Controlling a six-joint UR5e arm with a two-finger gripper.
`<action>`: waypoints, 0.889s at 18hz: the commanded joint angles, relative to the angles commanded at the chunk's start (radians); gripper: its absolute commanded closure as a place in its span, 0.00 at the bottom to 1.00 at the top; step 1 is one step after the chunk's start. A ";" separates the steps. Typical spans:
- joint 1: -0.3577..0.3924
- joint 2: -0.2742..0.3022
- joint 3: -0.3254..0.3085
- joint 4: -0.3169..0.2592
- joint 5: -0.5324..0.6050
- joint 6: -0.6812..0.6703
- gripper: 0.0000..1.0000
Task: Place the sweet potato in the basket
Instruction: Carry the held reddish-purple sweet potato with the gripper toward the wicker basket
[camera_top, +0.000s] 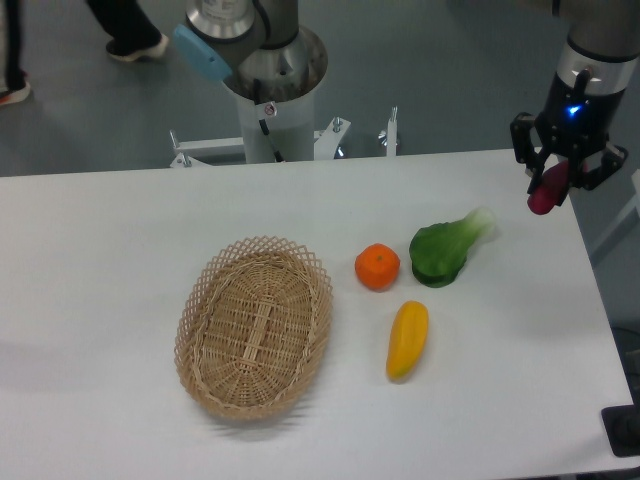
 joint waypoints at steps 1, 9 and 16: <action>-0.015 0.000 -0.003 0.002 0.000 -0.022 0.67; -0.196 0.020 -0.020 0.018 0.000 -0.330 0.67; -0.434 0.000 -0.113 0.199 0.082 -0.718 0.67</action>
